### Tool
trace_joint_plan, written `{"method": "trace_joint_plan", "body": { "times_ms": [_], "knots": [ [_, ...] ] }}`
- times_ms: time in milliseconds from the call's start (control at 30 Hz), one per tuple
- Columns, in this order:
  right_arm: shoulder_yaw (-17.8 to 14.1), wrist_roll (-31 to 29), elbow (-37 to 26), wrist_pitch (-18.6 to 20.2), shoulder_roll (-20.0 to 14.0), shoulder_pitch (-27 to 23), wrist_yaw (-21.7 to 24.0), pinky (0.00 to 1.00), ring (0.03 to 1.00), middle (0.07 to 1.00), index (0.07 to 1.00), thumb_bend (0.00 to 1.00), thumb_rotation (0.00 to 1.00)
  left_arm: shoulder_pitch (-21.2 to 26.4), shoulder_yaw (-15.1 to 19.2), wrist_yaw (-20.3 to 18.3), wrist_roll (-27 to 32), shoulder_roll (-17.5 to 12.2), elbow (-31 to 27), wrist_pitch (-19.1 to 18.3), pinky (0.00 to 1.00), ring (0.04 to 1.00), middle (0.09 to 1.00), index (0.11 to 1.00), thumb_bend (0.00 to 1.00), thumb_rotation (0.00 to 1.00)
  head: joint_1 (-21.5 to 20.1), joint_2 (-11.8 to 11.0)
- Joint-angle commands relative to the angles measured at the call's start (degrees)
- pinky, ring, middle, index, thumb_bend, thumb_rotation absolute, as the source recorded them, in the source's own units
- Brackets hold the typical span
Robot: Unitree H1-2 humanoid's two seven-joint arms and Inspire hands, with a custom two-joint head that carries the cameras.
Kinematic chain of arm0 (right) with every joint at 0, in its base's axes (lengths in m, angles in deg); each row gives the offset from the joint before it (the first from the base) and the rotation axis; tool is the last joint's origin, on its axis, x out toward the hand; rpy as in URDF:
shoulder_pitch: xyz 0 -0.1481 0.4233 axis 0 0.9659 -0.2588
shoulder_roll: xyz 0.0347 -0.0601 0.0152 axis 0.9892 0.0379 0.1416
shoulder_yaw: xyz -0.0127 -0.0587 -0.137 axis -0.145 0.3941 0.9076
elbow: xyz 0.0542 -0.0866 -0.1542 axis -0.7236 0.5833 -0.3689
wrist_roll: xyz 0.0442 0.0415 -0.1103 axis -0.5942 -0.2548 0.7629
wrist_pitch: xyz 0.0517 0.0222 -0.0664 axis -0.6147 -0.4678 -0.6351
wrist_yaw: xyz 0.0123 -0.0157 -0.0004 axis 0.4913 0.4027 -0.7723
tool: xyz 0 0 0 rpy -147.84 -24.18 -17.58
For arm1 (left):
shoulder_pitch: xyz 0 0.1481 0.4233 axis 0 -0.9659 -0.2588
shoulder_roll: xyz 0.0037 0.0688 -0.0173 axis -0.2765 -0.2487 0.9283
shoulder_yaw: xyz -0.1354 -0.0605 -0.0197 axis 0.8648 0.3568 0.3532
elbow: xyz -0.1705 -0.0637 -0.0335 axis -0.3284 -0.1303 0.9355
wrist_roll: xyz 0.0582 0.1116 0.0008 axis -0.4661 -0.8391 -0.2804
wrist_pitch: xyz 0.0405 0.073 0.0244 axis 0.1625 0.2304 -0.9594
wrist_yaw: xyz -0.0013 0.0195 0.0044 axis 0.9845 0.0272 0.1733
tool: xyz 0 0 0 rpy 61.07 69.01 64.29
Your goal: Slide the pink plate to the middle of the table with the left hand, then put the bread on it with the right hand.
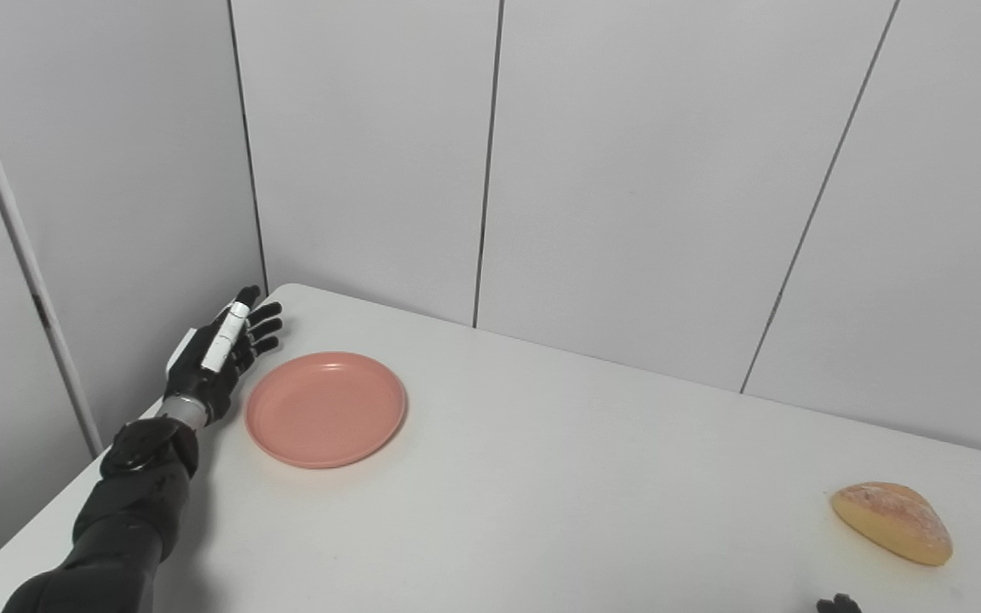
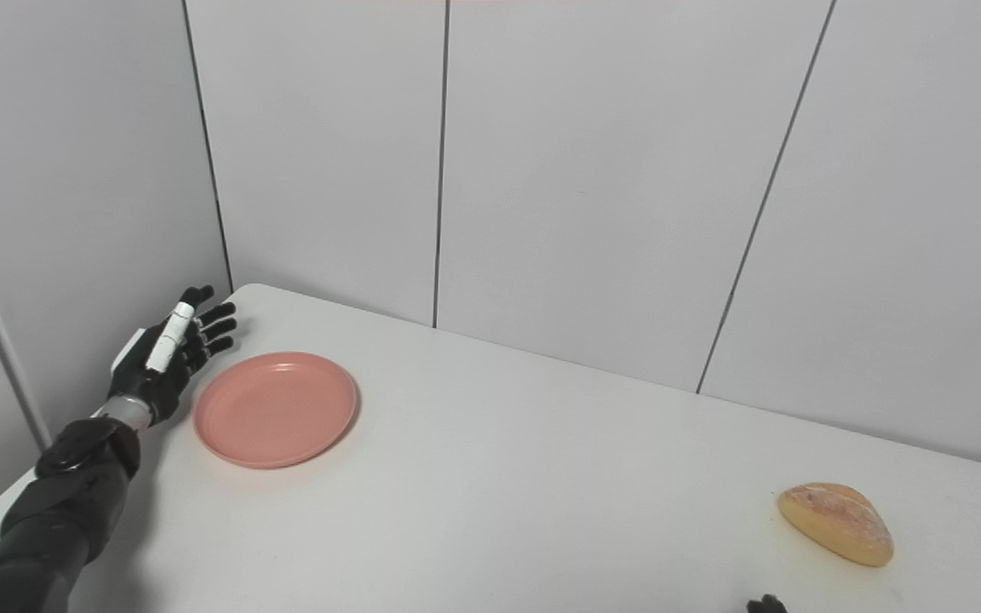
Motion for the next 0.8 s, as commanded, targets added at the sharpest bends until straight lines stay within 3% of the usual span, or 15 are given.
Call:
{"method": "trace_joint_plan", "body": {
  "times_ms": [0,133,333,767],
  "knots": [
    [-2.2,0.5,3.5,3.2,-2.5,-0.4,-1.3,1.0,0.969,0.991,0.999,0.88,1.0,2.2,-0.1,-1.0,0.5,-0.6,-0.9,1.9,0.87,0.878,0.869,0.931,0.9,0.72,-0.1,0.1],
    [-2.1,0.9,3.4,2.8,-2.5,-0.4,-1.1,1.0,0.967,0.996,1.0,0.88,1.0,2.4,-1.3,-0.8,-0.9,0.1,1.4,3.5,0.88,0.869,0.862,0.927,0.94,0.75,-0.3,0.2],
    [-2.0,0.8,3.1,2.9,-2.4,-0.2,-1.1,1.0,0.962,0.998,1.0,0.89,1.0,2.4,-2.8,0.4,-1.5,1.0,4.4,5.3,0.84,0.874,0.878,0.924,0.91,0.79,-0.5,0.3],
    [-2.0,0.9,3.1,3.1,-2.2,-0.4,-1.3,1.0,0.956,0.996,1.0,0.85,1.0,2.0,-4.1,-2.4,-1.1,1.5,7.2,6.9,0.87,0.871,0.881,0.922,0.93,0.81,-0.6,0.4]
  ]
}}
